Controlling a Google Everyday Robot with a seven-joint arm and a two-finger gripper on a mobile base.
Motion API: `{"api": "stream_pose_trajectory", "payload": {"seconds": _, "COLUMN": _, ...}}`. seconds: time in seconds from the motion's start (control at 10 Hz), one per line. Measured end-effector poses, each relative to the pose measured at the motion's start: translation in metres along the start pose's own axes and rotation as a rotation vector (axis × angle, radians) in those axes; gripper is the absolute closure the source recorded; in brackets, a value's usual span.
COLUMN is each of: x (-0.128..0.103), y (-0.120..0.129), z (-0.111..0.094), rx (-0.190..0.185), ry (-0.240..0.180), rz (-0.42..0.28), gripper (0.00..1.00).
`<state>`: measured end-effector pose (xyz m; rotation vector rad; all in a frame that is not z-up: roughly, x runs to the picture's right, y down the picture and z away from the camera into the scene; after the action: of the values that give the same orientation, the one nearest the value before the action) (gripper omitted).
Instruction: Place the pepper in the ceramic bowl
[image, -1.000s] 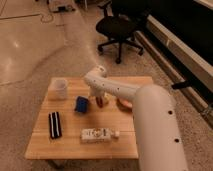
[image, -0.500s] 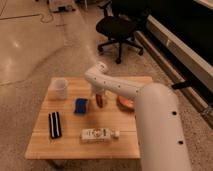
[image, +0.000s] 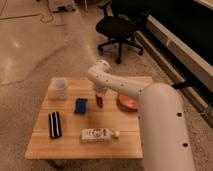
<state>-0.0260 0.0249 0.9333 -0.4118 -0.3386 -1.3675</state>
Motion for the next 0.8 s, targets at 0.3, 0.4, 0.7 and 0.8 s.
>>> {"api": "stream_pose_trajectory", "payload": {"seconds": 0.3, "x": 0.003, "y": -0.007, "z": -0.009, "rx": 0.011, "ry": 0.007, "rz": -0.007, "gripper": 0.73}}
{"api": "stream_pose_trajectory", "payload": {"seconds": 0.4, "x": 0.005, "y": -0.007, "z": -0.011, "rx": 0.016, "ry": 0.008, "rz": -0.010, "gripper": 0.65}}
{"api": "stream_pose_trajectory", "payload": {"seconds": 0.7, "x": 0.003, "y": -0.018, "z": 0.001, "rx": 0.032, "ry": -0.027, "rz": -0.035, "gripper": 0.32}}
{"api": "stream_pose_trajectory", "payload": {"seconds": 0.8, "x": 0.001, "y": -0.016, "z": 0.007, "rx": 0.028, "ry": -0.046, "rz": -0.037, "gripper": 0.25}}
